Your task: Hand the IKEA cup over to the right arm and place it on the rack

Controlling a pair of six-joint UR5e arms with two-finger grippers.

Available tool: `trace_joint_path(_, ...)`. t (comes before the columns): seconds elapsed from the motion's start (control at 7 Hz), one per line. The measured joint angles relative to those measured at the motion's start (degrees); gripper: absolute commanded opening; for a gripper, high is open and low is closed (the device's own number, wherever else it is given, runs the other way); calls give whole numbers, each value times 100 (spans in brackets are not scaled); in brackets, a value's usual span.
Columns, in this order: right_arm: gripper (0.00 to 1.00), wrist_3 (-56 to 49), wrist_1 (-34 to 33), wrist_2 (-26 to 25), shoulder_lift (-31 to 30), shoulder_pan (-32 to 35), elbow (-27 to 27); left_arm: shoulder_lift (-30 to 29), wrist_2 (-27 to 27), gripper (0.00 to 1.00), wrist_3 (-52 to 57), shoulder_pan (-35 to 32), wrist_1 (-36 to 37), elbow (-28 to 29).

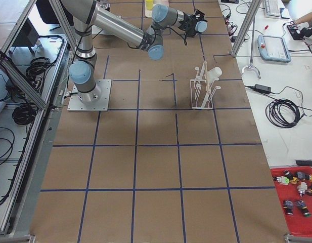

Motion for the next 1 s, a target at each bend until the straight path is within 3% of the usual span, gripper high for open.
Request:
trace_joint_path(0.29, 7, -1234, 18, -582, -9, -331, -5, 187, 1433, 99, -18, -365, -2712, 791)
trace_joint_path(0.57, 7, -2883, 27, -1143, -5, -550, -5, 464, 2217, 100, -221, -665, -4720, 1287)
trace_joint_path(0.71, 7, -3697, 30, -1400, 15, -646, -10, 679, 2326, 100, -397, -784, -5133, 1304)
trace_joint_path(1.0, 6, -5022, 5, -1546, 142, -960, -160, 1011, 2334, 100, -468, -846, -5290, 1110)
